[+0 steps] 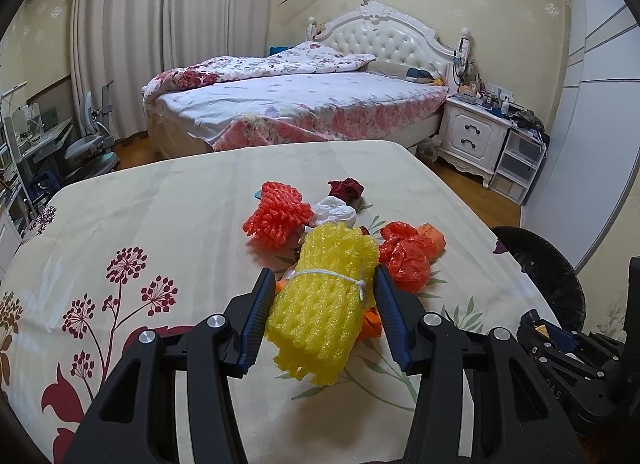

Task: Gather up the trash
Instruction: 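Carry the yellow bundle and amber bottle over the black trash bin with both tools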

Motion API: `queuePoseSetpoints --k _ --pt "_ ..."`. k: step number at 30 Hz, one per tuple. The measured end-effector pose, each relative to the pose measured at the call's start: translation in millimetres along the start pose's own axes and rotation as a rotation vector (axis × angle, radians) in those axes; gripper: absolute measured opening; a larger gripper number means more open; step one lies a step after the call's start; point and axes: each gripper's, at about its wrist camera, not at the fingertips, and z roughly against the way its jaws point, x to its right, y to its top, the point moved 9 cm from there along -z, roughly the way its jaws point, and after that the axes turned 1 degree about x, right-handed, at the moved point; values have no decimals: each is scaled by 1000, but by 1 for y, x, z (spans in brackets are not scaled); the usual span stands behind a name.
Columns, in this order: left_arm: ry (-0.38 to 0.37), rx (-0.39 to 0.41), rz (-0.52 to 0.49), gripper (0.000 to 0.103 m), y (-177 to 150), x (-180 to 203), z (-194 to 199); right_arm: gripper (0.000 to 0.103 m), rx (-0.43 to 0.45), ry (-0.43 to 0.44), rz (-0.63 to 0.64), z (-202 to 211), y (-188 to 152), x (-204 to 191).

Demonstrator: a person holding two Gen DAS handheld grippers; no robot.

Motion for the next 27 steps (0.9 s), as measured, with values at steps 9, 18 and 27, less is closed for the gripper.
queuePoseSetpoints --k 9,18,27 --pt "-20 9 -14 50 3 11 4 23 38 22 -15 5 8 5" --pt "-85 24 -64 50 15 54 3 23 136 -9 -57 18 37 37" --pt "-180 46 -137 50 32 122 -11 23 206 -102 -131 16 63 98"
